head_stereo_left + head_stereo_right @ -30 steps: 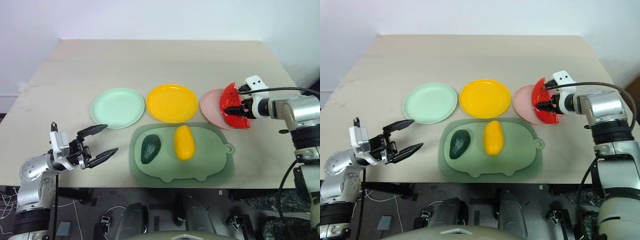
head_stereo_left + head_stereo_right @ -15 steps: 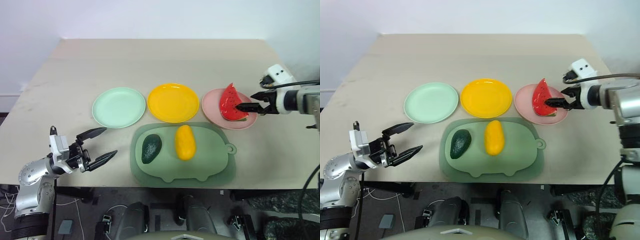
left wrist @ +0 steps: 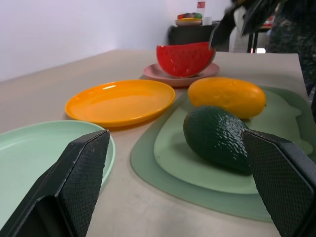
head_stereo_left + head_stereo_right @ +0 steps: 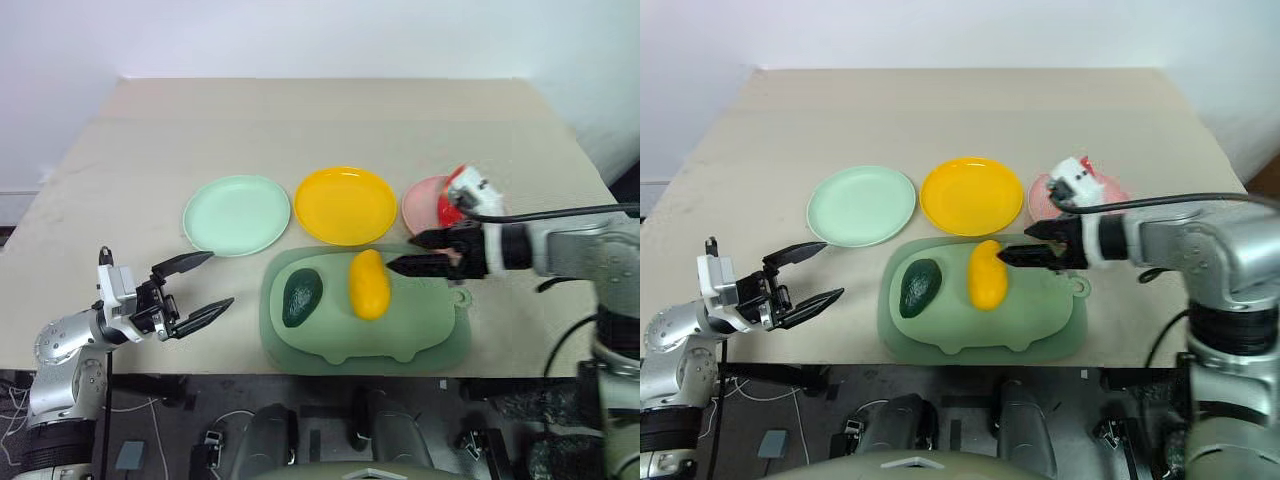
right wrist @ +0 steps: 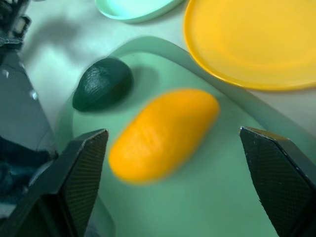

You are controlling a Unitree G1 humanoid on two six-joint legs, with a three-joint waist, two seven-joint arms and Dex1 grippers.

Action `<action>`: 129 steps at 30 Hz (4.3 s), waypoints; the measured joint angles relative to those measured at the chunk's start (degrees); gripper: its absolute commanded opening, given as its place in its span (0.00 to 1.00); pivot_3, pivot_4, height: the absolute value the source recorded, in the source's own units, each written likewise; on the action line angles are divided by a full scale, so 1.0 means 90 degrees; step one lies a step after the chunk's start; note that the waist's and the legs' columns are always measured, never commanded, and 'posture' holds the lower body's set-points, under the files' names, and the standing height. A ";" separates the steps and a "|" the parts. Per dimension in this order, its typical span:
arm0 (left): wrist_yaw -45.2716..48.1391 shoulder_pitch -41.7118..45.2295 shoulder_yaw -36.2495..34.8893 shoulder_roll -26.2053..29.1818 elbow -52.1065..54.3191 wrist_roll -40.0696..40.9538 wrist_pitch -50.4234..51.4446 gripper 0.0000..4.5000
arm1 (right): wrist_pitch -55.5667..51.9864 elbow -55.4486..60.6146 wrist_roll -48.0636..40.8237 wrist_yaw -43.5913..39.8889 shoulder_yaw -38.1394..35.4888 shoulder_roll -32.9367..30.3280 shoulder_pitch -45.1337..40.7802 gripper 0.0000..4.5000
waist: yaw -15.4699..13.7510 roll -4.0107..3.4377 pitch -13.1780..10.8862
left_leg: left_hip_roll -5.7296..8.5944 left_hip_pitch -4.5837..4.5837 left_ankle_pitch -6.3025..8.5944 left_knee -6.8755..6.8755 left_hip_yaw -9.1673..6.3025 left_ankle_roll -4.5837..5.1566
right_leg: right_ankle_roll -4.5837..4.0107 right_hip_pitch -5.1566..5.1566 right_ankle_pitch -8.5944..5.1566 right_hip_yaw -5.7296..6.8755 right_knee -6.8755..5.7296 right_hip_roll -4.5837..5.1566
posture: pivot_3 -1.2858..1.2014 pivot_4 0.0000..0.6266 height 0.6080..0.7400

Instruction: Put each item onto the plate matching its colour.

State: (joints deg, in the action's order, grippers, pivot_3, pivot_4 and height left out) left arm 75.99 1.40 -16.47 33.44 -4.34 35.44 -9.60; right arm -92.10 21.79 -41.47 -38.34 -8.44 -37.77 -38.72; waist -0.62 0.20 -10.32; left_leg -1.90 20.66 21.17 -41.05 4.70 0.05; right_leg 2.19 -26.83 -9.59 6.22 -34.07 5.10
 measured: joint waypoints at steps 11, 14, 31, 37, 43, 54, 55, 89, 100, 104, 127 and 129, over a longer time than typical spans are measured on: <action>-0.0107 -0.0255 0.0002 -0.0012 0.0142 -0.0001 0.0003 1.00 | -0.0001 -0.0179 -0.1208 0.3489 -0.0027 0.1305 0.0271 0.99 | 0.0023 0.0001 0.0001 | 0.0004 -0.0004 0.0000 0.0001 -0.0002 0.0001 | 0.0000 0.0004 0.0000 0.0002 -0.0003 -0.0003 | 0.52 0.24 0.95; -0.0137 -0.0322 0.0002 -0.0012 0.0203 0.0000 0.0009 1.00 | 0.0000 -0.0177 -0.1765 0.3959 0.0145 0.1215 0.0407 0.99 | 0.0048 0.0000 0.0000 | 0.0003 -0.0006 0.0000 0.0003 -0.0003 0.0001 | 0.0000 0.0004 0.0000 0.0002 -0.0004 -0.0005 | 0.52 0.24 0.95; -0.0332 -0.0346 0.0005 -0.0027 0.0318 -0.0001 0.0013 1.00 | 0.0000 -0.0157 -0.2972 0.5501 0.0856 0.1587 0.0656 0.99 | 0.0037 0.0004 0.0003 | 0.0000 -0.0009 0.0002 0.0004 -0.0006 0.0004 | 0.0002 0.0010 -0.0001 0.0002 0.0001 -0.0004 | 0.52 0.24 0.95; -0.0397 -0.0313 0.0012 -0.0029 0.0320 -0.0002 0.0015 1.00 | 0.0000 -0.0197 -0.2888 0.5488 0.1019 0.1568 0.0517 0.73 | 0.0041 0.0004 0.0003 | 0.0000 -0.0009 0.0002 0.0003 -0.0007 0.0005 | 0.0002 0.0010 -0.0001 0.0002 0.0001 -0.0004 | 0.52 0.24 0.95; -0.0437 -0.0276 0.0061 -0.0030 0.0325 -0.0014 0.0021 1.00 | 0.0028 -0.0673 -0.2697 0.5134 0.0927 0.1416 -0.0201 0.73 | 0.0071 0.0000 0.0000 | -0.0001 -0.0001 0.0002 0.0004 -0.0005 0.0005 | 0.0002 0.0002 -0.0001 0.0002 0.0001 -0.0009 | 0.52 0.24 0.95; -0.0472 -0.0054 0.0189 -0.0048 0.0325 -0.0115 0.0016 1.00 | 0.2775 -0.3814 0.0109 0.3579 0.1766 0.1905 -0.1879 0.73 | 0.0203 -0.0002 -0.0001 | 0.0005 0.0003 0.0003 0.0012 -0.0002 0.0007 | 0.0002 -0.0004 0.0000 0.0005 -0.0003 -0.0012 | 0.52 0.24 0.95; -0.0488 -0.0045 0.0187 -0.0049 0.0327 -0.0116 0.0016 1.00 | 0.2990 -0.4082 0.0345 0.3462 0.1887 0.1965 -0.1926 0.73 | 0.0200 -0.0002 -0.0001 | 0.0003 0.0007 0.0003 0.0012 -0.0003 0.0007 | 0.0002 -0.0006 0.0000 0.0005 -0.0004 -0.0012 | 0.52 0.24 0.95; -0.1529 -0.0844 0.0491 -0.0184 0.2000 0.0009 0.0937 1.00 | 0.6941 -0.1922 0.1078 -0.2879 -0.0986 -0.1396 0.2874 0.99 | 0.0130 0.0000 -0.0008 | 0.0007 0.0039 0.0000 -0.0003 -0.0012 0.0002 | 0.0021 -0.0020 0.0000 0.0009 0.0012 -0.0011 | 0.52 0.24 0.95; -0.2775 -0.0983 0.0974 -0.0238 0.2928 -0.0304 0.1911 1.00 | 1.0276 -0.3534 0.1250 -0.5088 -0.1931 -0.1507 0.3924 0.99 | 0.0124 0.0003 -0.0012 | 0.0004 -0.0036 0.0001 0.0005 -0.0009 0.0004 | 0.0030 0.0040 -0.0011 -0.0001 0.0017 -0.0012 | 0.52 0.24 0.95; -0.3148 -0.1114 0.1104 -0.0241 0.3205 -0.0466 0.2185 1.00 | 1.0796 -0.4089 0.1242 -0.5399 -0.1988 -0.1507 0.3918 0.99 | 0.0114 0.0003 -0.0012 | 0.0007 -0.0036 0.0001 0.0003 -0.0008 0.0004 | 0.0011 0.0042 0.0001 -0.0002 0.0017 -0.0010 | 0.52 0.24 0.95; -0.6379 -0.0422 0.3067 -0.1344 0.4292 -0.2529 0.4500 1.00 | 1.0491 -0.3300 0.1202 -0.4426 -0.1654 -0.0902 0.4321 0.99 | -0.0030 -0.0001 -0.0009 | 0.0014 -0.0041 0.0001 -0.0004 -0.0009 0.0004 | 0.0011 0.0048 0.0002 -0.0009 0.0008 -0.0010 | 0.52 0.24 0.95; -0.6421 -0.0310 0.3146 -0.1436 0.4166 -0.2616 0.4529 1.00 | 1.0434 -0.3221 0.1202 -0.4347 -0.1632 -0.0885 0.4383 0.99 | -0.0027 -0.0002 -0.0009 | 0.0014 -0.0041 0.0001 -0.0004 -0.0009 0.0004 | 0.0011 0.0047 0.0001 -0.0009 0.0008 -0.0010 | 0.52 0.24 0.95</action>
State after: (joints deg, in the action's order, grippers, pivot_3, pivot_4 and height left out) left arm 18.20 -1.38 11.84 20.52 33.15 11.89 31.16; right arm 1.81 -7.20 -30.65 -77.46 -23.12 -45.74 0.73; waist -0.86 0.19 -10.40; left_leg -1.77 20.29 21.17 -41.08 4.62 0.08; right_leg 2.29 -26.41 -9.58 6.14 -34.00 5.00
